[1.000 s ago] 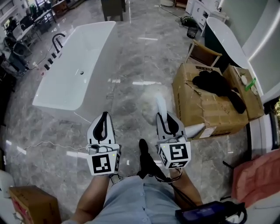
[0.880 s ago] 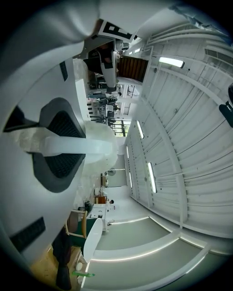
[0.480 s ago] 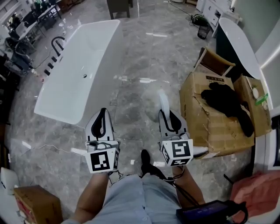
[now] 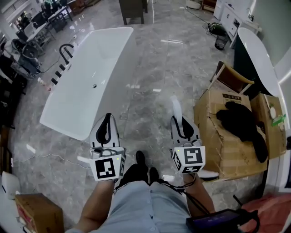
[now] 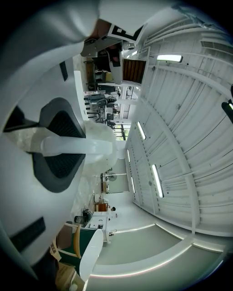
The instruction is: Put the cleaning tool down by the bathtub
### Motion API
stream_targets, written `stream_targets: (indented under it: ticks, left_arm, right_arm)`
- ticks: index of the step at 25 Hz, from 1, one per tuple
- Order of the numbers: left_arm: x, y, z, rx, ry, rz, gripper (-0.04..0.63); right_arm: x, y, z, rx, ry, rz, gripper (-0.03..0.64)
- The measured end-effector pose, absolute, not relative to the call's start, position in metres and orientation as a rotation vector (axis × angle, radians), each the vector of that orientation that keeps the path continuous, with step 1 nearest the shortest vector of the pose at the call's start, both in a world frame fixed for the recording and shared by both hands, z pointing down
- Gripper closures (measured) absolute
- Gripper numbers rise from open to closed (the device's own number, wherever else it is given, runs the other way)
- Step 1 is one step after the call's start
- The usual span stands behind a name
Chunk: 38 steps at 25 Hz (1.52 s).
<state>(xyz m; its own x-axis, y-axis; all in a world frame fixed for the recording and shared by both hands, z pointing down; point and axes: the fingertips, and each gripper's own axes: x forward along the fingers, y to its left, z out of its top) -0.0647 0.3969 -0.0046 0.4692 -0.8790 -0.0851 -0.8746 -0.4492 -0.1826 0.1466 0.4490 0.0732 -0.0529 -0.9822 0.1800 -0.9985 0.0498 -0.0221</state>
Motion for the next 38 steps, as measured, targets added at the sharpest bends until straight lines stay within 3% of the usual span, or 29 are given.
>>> stream_targets:
  ticks: [10,24,38]
  left_arm:
    - [-0.063,0.291,0.024,-2.530,1.576,-0.022,0.577]
    - [-0.058,0.025,0.034,-2.511,1.631,-0.012,0.577]
    - [-0.011,-0.098,0.027,-2.507,1.625,0.025,0.577]
  right_arm:
    - [0.146,0.340,0.104,2.001,-2.189,0.249,0.522]
    - [0.152,0.083,0.115,1.948,-2.222,0.313,0.522]
    - [0.183,-0.070,0.107,1.897,-2.281,0.285,0.522]
